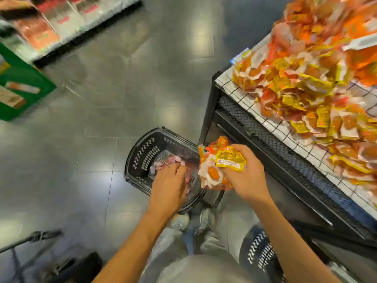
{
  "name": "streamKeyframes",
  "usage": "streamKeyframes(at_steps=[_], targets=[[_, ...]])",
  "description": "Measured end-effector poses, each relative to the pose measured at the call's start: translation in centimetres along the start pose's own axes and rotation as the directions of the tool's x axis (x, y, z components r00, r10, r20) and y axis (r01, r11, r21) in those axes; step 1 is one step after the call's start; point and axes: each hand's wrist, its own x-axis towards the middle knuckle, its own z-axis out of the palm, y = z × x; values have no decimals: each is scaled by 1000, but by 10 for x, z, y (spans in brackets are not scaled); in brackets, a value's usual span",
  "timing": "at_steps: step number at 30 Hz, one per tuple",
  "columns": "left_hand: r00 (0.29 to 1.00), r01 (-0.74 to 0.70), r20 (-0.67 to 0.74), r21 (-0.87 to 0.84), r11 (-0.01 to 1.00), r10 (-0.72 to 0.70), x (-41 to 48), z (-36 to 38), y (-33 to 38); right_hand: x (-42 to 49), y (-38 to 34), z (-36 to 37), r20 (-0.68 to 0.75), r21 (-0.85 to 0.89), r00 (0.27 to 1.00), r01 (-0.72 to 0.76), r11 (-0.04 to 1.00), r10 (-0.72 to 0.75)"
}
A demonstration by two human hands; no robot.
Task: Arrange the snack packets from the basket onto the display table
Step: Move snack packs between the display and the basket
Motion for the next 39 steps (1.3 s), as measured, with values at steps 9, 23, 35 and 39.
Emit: streamKeyframes(at_steps=[9,23,35,39], targets=[[840,-538,115,40,842,531,25,-27,79,-112,-12,-77,-446,110,891,-39,993,84],[339,-933,225,-42,357,913,-38,53,316,-340,85,-183,-899,336,253,-131,933,359],[39,-989,327,-123,84,944,-180,157,500,-525,204,-255,-860,510,-46,-136,849,509],[-11,-990,387,-136,46,922,-197,183,535,-549,242,-269,-836,549,-132,-182,816,533]])
